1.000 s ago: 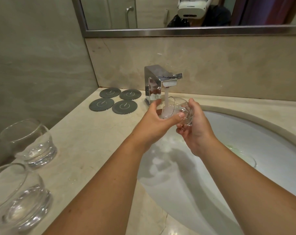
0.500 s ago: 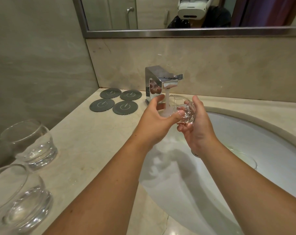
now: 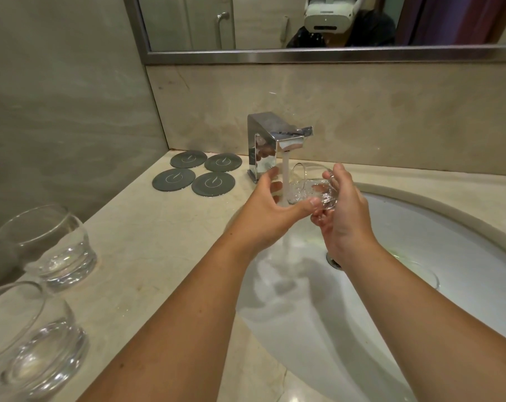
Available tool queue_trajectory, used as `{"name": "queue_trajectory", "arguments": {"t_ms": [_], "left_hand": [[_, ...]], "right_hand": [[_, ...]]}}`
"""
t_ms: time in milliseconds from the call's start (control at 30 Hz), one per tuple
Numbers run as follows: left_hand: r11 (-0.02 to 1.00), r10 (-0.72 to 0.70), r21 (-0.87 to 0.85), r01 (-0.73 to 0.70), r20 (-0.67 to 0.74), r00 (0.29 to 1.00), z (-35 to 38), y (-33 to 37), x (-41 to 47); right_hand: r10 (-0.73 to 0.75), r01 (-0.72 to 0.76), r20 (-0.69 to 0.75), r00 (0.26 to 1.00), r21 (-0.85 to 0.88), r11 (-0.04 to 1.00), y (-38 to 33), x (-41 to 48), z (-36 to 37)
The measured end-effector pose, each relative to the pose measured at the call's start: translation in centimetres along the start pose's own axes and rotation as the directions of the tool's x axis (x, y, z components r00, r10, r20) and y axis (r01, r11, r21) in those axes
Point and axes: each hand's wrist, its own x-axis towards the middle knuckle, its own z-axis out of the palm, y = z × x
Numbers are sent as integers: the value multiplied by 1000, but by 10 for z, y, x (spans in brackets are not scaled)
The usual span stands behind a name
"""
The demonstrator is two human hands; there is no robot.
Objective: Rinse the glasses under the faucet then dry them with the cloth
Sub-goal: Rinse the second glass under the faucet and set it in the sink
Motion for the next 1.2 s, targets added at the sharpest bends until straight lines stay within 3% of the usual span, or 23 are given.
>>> {"name": "queue_trajectory", "arguments": {"t_ms": [367, 667, 833, 1000, 1200], "left_hand": [[996, -42, -86, 33, -103, 994, 8, 9, 1], [996, 2, -84, -5, -29, 1000, 4, 2, 4], [996, -2, -87, 3, 10, 1000, 1, 2, 4], [1000, -11, 23, 11, -18, 1000, 1, 6, -1], [998, -14, -62, 10, -72, 997, 2, 5, 2]], "right_hand": [[-52, 52, 64, 997, 3, 999, 2, -2, 2], [203, -199, 110, 973, -48, 979, 1, -6, 0], [142, -138, 110, 984, -48, 989, 4, -5, 1], [61, -59, 106, 993, -21, 998, 5, -3, 2], [79, -78, 133, 988, -15, 997, 4, -4, 4]]}}
